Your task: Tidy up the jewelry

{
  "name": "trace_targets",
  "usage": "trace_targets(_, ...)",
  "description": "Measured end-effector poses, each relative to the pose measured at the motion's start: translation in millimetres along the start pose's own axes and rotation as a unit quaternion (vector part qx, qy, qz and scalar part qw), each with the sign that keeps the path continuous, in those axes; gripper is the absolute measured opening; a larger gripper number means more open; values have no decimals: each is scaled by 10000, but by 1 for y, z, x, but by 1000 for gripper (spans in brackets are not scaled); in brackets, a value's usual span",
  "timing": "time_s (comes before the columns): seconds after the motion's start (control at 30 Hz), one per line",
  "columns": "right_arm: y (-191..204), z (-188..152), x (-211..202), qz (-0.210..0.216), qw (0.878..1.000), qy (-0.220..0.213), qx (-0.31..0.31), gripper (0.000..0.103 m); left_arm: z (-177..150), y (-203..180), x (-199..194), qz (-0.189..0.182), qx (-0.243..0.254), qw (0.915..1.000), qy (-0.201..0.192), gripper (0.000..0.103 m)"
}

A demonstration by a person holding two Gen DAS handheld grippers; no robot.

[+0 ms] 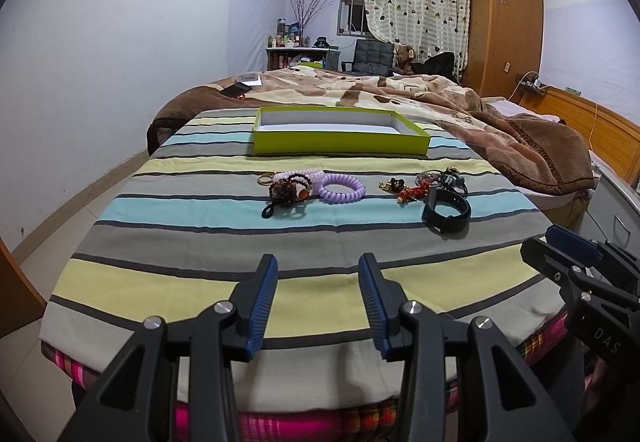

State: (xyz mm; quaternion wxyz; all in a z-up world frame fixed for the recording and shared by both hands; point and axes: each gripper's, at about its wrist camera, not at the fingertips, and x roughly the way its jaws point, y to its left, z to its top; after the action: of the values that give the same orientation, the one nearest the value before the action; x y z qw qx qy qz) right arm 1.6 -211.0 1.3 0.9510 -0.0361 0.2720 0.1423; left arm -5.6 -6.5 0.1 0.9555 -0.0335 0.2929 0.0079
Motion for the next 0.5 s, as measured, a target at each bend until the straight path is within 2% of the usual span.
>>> trace_targets(0.5,0,0,1,0,10000,8,-1,46,0,1,2,31,17,10000,17,44)
